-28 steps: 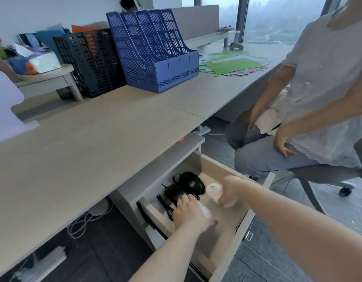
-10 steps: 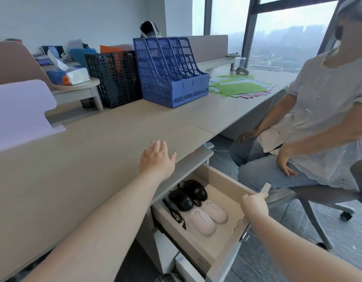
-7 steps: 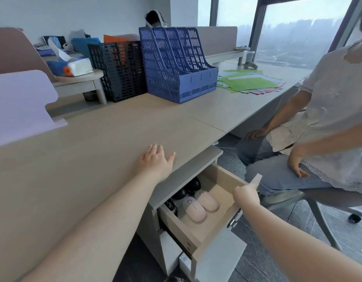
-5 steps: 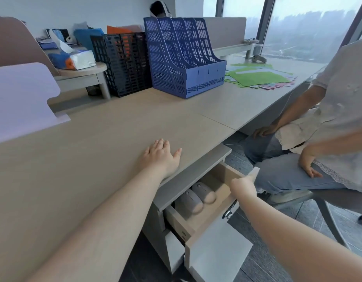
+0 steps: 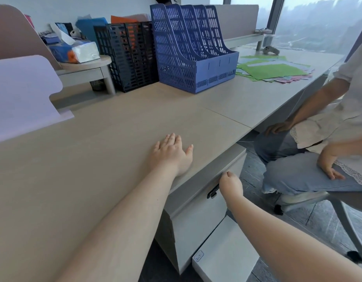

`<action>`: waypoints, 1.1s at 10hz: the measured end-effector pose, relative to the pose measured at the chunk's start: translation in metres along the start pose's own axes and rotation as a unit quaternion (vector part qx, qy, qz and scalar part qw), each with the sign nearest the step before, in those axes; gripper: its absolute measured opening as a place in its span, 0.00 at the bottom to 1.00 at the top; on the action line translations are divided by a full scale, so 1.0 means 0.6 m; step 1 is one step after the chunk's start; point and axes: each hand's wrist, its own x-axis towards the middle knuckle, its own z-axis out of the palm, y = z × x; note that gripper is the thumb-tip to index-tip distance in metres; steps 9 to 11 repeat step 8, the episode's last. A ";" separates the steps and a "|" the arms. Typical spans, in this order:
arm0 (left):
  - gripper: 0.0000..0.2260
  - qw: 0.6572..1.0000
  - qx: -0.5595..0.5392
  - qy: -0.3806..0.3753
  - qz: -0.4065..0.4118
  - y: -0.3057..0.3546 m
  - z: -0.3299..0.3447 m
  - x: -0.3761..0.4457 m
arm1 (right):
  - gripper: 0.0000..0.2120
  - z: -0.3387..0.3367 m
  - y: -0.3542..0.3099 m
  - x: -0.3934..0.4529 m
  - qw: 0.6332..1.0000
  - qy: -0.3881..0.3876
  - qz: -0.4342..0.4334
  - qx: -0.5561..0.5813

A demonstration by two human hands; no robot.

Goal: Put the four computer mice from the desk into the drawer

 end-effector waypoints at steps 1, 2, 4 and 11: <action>0.30 1.000 -0.001 -0.001 0.001 0.002 0.001 0.001 | 0.13 0.012 0.004 0.008 0.999 -0.008 0.025 0.033; 0.30 1.000 -0.003 0.002 0.001 0.003 0.001 0.002 | 0.14 0.004 0.011 0.017 0.994 -0.025 0.060 0.086; 0.30 1.000 0.000 0.004 0.001 0.006 0.001 0.000 | 0.10 -0.019 0.016 0.022 0.983 -0.051 0.111 0.135; 0.29 1.000 -0.007 0.011 0.003 0.007 -0.004 -0.006 | 0.15 -0.060 -0.027 0.019 0.982 -0.115 0.070 -0.133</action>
